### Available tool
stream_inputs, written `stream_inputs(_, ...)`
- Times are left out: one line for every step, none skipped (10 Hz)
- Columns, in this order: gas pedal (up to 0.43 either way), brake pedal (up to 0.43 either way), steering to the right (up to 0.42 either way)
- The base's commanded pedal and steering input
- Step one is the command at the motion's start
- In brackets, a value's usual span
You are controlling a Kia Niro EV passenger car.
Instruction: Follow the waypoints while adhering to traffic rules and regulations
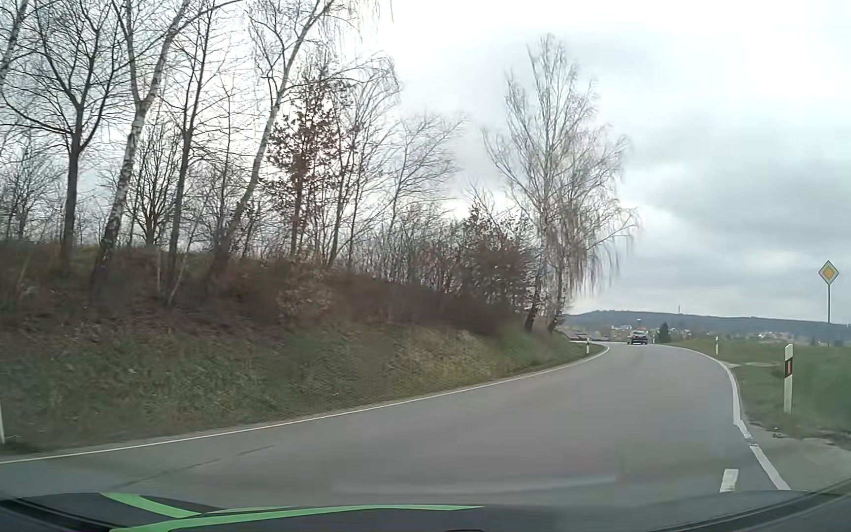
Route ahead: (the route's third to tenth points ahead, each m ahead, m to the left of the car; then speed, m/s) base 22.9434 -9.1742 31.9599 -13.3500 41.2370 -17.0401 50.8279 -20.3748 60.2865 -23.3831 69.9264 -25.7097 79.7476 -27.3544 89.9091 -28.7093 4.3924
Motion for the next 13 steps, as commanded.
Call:
stream_inputs(0.35, 0.0, 0.281)
stream_inputs(0.358, 0.0, 0.271)
stream_inputs(0.358, 0.0, 0.265)
stream_inputs(0.358, 0.0, 0.262)
stream_inputs(0.358, 0.0, 0.26)
stream_inputs(0.37, 0.0, 0.253)
stream_inputs(0.37, 0.0, 0.239)
stream_inputs(0.37, 0.0, 0.222)
stream_inputs(0.37, 0.0, 0.209)
stream_inputs(0.378, 0.0, 0.192)
stream_inputs(0.378, 0.0, 0.177)
stream_inputs(0.39, 0.0, 0.166)
stream_inputs(0.39, 0.0, 0.155)
